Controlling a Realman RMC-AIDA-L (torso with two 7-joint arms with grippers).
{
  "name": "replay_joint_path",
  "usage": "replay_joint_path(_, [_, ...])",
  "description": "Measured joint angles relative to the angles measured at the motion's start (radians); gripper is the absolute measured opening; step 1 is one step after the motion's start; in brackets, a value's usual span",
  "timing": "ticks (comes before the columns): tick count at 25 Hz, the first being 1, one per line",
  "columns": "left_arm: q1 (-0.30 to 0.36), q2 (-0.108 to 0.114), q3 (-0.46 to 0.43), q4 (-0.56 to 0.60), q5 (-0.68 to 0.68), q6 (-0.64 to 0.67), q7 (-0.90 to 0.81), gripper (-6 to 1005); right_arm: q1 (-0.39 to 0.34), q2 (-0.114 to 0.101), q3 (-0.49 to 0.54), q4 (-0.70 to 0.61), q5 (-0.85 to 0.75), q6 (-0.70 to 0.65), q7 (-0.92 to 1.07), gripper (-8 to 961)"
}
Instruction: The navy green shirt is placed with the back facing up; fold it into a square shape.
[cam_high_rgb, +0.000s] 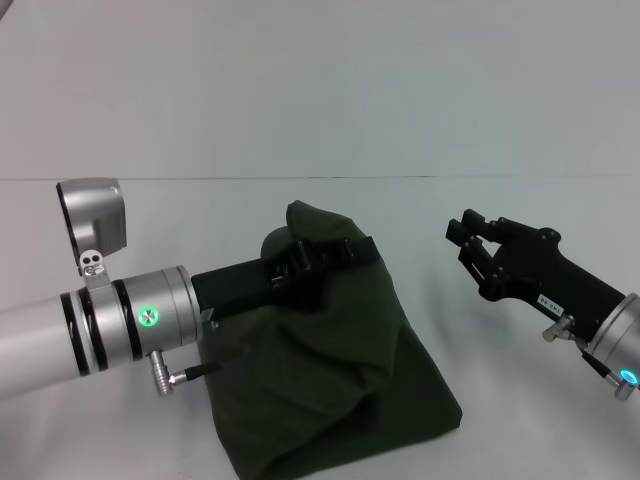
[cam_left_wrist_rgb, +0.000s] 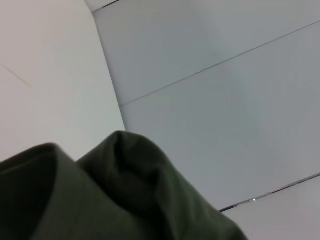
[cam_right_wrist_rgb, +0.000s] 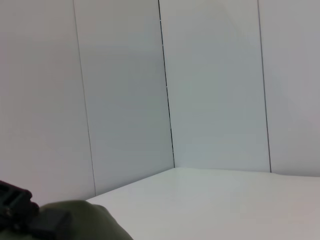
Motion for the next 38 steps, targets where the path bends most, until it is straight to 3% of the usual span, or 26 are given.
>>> replay_joint_path(11, [0.007, 0.009, -0.004, 0.018, -0.005, 0.020, 0.002, 566, -0.006, 0.000, 0.043, 0.001, 0.000, -0.027, 0.001, 216])
replay_joint_path(13, [0.011, 0.016, -0.005, 0.029, -0.005, 0.035, -0.001, 603, -0.013, -0.002, 0.073, 0.006, 0.000, -0.047, 0.013, 216])
replay_joint_path(17, [0.027, 0.074, -0.010, 0.034, -0.005, 0.111, -0.003, 677, -0.015, -0.012, 0.097, 0.006, -0.004, -0.057, 0.068, 217])
replay_joint_path(22, [0.086, 0.153, -0.020, 0.038, -0.005, 0.229, 0.045, 770, -0.025, -0.052, 0.088, -0.031, -0.045, -0.098, 0.230, 294])
replay_joint_path(25, [0.123, 0.182, -0.022, 0.043, 0.000, 0.311, 0.113, 883, -0.040, -0.073, 0.091, -0.087, -0.112, -0.141, 0.324, 532])
replay_joint_path(27, [0.141, 0.198, -0.015, 0.047, 0.010, 0.374, 0.176, 959, -0.053, -0.085, 0.091, -0.149, -0.173, -0.153, 0.410, 574])
replay_joint_path(29, [0.154, 0.206, -0.008, 0.053, 0.041, 0.435, 0.256, 951, -0.060, -0.096, 0.092, -0.209, -0.240, -0.156, 0.476, 616])
replay_joint_path(31, [0.161, 0.204, -0.005, 0.075, 0.099, 0.474, 0.298, 946, -0.064, -0.102, 0.097, -0.256, -0.300, -0.159, 0.529, 659])
replay_joint_path(34, [0.174, 0.176, -0.002, 0.124, 0.209, 0.498, 0.359, 944, -0.065, -0.103, 0.128, -0.306, -0.373, -0.163, 0.601, 722])
replay_joint_path(38, [0.234, 0.103, -0.005, 0.234, 0.316, 0.406, 0.463, 942, -0.065, -0.094, 0.152, -0.321, -0.406, -0.171, 0.610, 776])
